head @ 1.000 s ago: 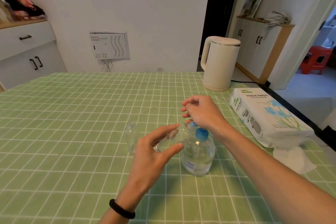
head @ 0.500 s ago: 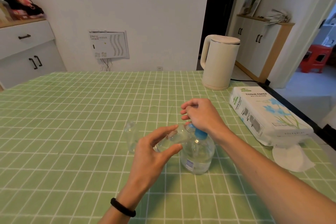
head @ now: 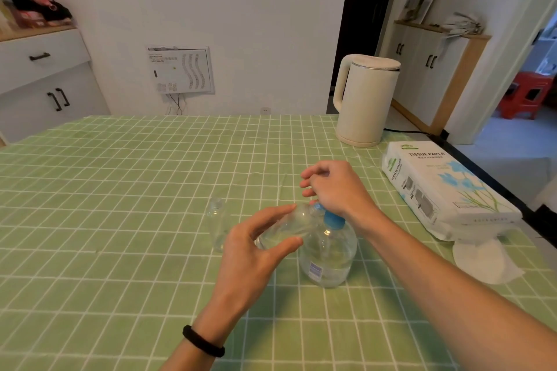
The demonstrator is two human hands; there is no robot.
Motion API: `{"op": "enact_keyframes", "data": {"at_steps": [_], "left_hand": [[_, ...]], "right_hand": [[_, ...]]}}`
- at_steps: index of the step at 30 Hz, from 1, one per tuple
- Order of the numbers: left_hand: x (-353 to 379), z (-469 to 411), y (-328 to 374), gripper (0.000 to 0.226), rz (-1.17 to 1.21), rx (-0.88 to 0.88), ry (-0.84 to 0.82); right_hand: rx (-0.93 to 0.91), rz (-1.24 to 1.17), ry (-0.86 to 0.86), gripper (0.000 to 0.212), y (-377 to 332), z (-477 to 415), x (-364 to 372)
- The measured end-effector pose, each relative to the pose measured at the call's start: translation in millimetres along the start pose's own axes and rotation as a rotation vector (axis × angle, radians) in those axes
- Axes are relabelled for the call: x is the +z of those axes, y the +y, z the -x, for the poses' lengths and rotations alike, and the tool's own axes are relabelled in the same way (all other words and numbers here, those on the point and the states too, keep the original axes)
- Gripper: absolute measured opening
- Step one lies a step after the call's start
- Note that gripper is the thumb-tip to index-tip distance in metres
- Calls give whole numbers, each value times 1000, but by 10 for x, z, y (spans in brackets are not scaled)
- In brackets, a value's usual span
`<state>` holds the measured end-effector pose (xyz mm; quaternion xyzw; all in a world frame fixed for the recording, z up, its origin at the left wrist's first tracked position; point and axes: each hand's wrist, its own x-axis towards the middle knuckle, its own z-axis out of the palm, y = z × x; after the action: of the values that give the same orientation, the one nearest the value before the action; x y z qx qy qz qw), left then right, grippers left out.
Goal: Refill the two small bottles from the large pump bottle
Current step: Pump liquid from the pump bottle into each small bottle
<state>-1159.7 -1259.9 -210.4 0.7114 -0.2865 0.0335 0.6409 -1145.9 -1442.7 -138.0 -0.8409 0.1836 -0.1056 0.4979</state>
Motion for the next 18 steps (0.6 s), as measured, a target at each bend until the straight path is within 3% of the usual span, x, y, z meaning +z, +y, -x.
{"op": "enact_keyframes", "data": {"at_steps": [18], "left_hand": [[10, -13, 37, 48, 12, 3, 10]], "right_hand": [[-37, -26, -13, 21, -51, -8, -60]]}}
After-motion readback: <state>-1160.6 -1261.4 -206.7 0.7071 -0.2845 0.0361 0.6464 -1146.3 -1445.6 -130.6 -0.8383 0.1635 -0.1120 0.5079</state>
